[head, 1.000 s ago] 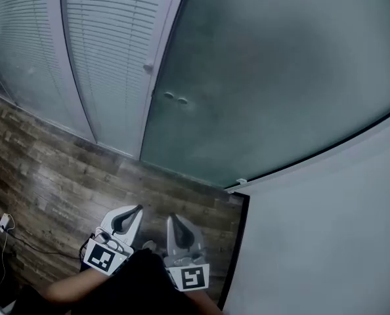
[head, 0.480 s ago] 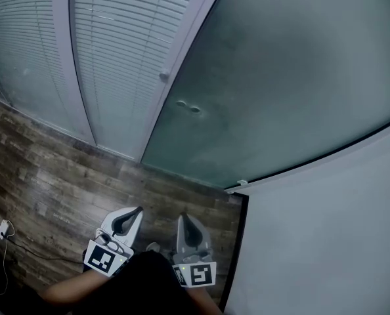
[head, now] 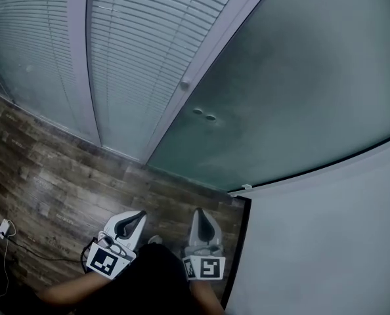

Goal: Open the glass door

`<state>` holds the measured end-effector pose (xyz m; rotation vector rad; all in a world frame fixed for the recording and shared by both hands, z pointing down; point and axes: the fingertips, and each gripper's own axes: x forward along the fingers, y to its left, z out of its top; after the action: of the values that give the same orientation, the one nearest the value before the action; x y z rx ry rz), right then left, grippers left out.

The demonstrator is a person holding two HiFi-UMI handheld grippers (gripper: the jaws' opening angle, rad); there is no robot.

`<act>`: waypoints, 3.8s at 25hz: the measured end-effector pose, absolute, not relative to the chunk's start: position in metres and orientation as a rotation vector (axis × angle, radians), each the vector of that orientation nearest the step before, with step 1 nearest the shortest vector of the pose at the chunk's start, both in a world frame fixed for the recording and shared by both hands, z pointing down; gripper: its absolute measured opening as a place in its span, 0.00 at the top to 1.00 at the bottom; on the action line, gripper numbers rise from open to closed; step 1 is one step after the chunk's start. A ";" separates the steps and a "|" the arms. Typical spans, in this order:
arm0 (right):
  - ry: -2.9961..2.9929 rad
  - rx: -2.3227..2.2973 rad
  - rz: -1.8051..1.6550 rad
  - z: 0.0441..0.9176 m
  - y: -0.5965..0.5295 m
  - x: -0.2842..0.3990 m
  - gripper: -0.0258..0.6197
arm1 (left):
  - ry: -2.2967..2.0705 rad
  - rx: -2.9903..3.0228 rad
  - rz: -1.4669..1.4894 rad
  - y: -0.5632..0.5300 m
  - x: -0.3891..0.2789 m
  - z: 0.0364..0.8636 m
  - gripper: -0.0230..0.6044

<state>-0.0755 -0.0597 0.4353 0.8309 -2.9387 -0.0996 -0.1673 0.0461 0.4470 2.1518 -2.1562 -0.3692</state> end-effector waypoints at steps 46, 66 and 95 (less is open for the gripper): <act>-2.800 0.773 0.036 0.590 -0.320 -0.230 0.79 | -2.420 1.913 -0.181 -0.082 -0.250 0.484 0.97; -2.747 0.933 0.109 0.607 -0.351 -0.250 0.79 | -2.413 1.904 -0.191 -0.085 -0.281 0.490 0.97; -2.765 0.947 0.157 0.611 -0.344 -0.241 0.79 | -2.360 1.965 -0.171 -0.075 -0.281 0.491 0.97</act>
<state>-0.2408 -0.3444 0.6109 0.9471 -2.7646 0.1574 -0.2813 -0.0753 0.4909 1.9647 -2.3605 -0.1709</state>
